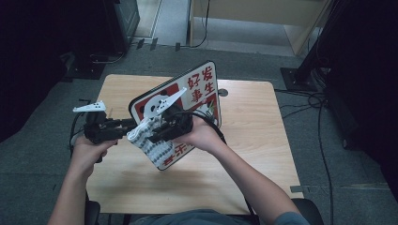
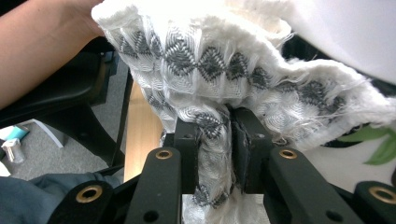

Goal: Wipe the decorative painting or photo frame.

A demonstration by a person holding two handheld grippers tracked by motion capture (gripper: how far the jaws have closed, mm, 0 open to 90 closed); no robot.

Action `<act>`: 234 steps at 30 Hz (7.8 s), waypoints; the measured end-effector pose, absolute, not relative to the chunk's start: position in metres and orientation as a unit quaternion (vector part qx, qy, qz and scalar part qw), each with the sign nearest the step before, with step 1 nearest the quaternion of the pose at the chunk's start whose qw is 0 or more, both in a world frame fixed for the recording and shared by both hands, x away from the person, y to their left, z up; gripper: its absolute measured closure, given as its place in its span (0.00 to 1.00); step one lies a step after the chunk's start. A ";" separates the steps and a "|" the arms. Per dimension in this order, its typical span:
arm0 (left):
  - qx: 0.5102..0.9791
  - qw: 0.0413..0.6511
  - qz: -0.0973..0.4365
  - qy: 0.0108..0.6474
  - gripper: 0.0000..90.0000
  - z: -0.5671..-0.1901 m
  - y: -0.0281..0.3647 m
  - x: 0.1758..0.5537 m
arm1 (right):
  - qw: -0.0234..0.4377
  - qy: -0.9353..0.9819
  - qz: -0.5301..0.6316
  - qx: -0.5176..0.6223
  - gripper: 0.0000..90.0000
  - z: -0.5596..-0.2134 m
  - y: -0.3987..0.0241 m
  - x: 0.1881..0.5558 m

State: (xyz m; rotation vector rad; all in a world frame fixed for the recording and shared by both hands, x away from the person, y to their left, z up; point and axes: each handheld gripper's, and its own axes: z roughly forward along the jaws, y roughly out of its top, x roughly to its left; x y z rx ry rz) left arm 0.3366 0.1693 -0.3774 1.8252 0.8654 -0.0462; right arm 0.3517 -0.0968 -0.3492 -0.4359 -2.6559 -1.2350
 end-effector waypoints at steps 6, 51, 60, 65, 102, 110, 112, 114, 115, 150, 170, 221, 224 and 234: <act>0.765 0.532 -0.018 0.364 0.54 -0.377 0.169 0.336 | 0.086 -0.892 -0.420 -0.144 0.83 -0.355 -0.099 0.350; 0.769 0.525 -0.021 0.365 0.55 -0.380 0.167 0.336 | 0.097 -0.899 -0.402 -0.147 0.83 -0.413 -0.106 0.336; 0.769 0.523 -0.016 0.368 0.55 -0.380 0.167 0.335 | 0.095 -0.903 -0.395 -0.142 0.83 -0.425 -0.107 0.335; 0.769 0.523 -0.017 0.368 0.56 -0.380 0.167 0.335 | 0.098 -0.903 -0.393 -0.144 0.82 -0.430 -0.107 0.333; 0.771 0.520 -0.021 0.368 0.54 -0.381 0.165 0.336 | 0.129 -0.909 -0.363 -0.163 0.82 -0.469 -0.115 0.329; 0.770 0.519 -0.021 0.371 0.52 -0.381 0.165 0.337 | 0.133 -0.909 -0.358 -0.166 0.83 -0.469 -0.114 0.330; 0.770 0.519 -0.021 0.371 0.52 -0.381 0.165 0.337 | 0.133 -0.909 -0.358 -0.166 0.83 -0.469 -0.115 0.330; 0.770 0.518 -0.021 0.372 0.52 -0.381 0.165 0.337 | 0.132 -0.910 -0.357 -0.165 0.83 -0.469 -0.115 0.329; 0.770 0.518 -0.021 0.372 0.52 -0.381 0.165 0.337 | 0.131 -0.910 -0.357 -0.165 0.83 -0.468 -0.115 0.329; 0.762 0.516 -0.005 0.390 0.43 -0.371 0.188 0.333 | 0.120 -0.902 -0.395 -0.127 0.83 -0.387 -0.101 0.317; 0.747 0.524 0.010 0.408 0.42 -0.364 0.212 0.318 | 0.119 -0.910 -0.390 -0.072 0.83 -0.346 -0.061 0.313; 0.740 0.533 0.010 0.410 0.42 -0.365 0.218 0.319 | 0.068 -0.885 -0.446 -0.112 0.84 -0.273 -0.059 0.352; 0.740 0.533 0.010 0.409 0.42 -0.366 0.218 0.319 | 0.072 -0.887 -0.439 -0.127 0.86 -0.275 -0.062 0.350; 0.740 0.534 0.011 0.409 0.42 -0.366 0.217 0.319 | 0.072 -0.886 -0.435 -0.143 0.89 -0.282 -0.067 0.349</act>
